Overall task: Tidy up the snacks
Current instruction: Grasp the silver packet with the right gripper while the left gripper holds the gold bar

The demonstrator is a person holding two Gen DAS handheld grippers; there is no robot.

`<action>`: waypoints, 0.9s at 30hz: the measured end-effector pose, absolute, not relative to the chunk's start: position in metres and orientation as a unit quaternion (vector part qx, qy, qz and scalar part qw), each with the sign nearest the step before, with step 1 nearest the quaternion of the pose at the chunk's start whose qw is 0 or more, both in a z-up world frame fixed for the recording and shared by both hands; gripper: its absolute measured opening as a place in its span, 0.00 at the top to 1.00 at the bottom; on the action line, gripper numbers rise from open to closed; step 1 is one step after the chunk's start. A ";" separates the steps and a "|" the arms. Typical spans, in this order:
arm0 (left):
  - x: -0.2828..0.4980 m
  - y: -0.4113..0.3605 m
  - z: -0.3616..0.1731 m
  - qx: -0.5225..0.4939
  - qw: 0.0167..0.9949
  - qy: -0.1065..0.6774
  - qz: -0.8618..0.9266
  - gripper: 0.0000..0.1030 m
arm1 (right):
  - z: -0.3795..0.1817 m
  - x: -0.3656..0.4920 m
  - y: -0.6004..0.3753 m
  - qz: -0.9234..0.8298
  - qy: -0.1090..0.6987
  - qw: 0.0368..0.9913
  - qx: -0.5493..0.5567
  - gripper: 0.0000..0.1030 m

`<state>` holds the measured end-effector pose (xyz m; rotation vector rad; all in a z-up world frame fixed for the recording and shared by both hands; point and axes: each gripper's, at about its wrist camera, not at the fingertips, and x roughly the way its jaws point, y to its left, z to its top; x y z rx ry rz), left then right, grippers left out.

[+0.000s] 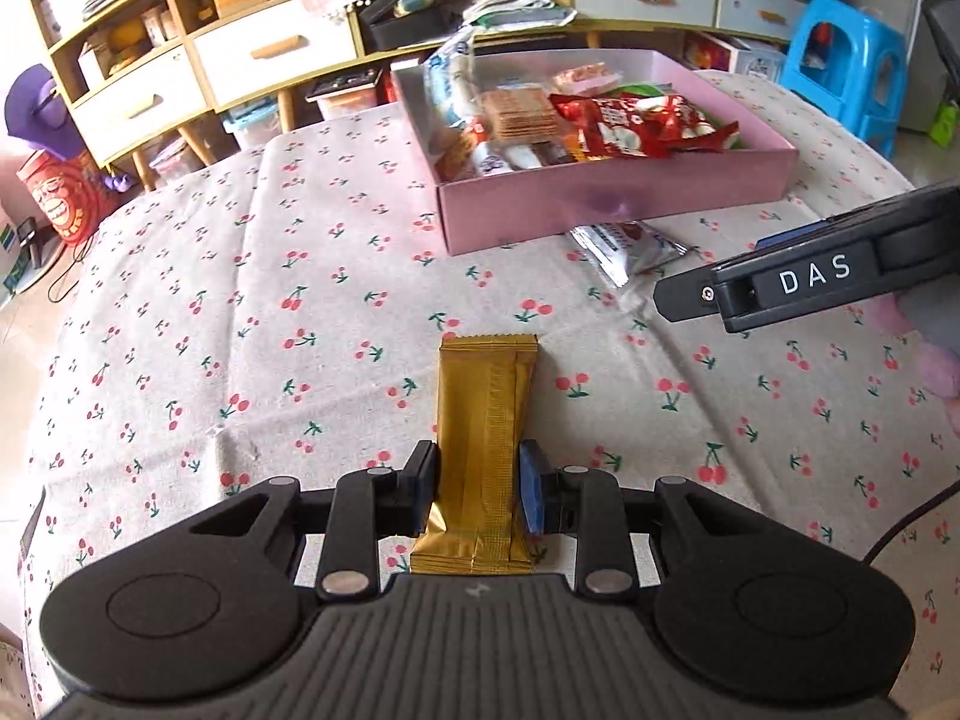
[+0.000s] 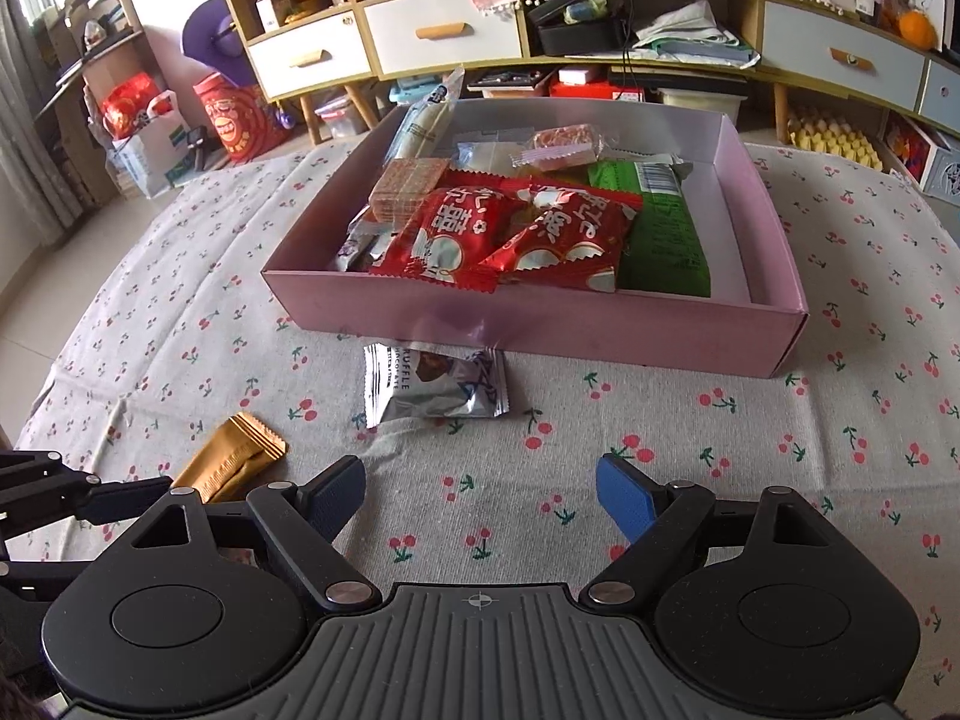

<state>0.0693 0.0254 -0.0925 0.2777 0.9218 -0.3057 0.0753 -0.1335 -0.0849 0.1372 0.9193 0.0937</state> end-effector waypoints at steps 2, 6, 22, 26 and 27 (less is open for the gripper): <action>0.072 0.031 -0.092 0.126 0.877 0.443 -0.137 0.74 | -0.089 0.081 -0.130 0.043 0.444 0.892 0.071 0.16; 0.076 0.037 -0.092 0.108 0.880 0.446 -0.121 0.74 | -0.092 0.089 -0.125 0.033 0.435 0.897 0.068 0.16; 0.087 0.045 -0.094 0.077 0.882 0.454 -0.098 0.58 | -0.095 0.100 -0.106 0.026 0.412 0.910 0.025 0.33; 0.090 0.050 -0.094 0.062 0.881 0.460 -0.093 0.55 | -0.094 0.100 -0.108 0.030 0.411 0.911 0.023 0.46; 0.090 0.051 -0.094 0.057 0.880 0.462 -0.093 0.55 | -0.094 0.099 -0.109 0.031 0.410 0.911 0.026 0.47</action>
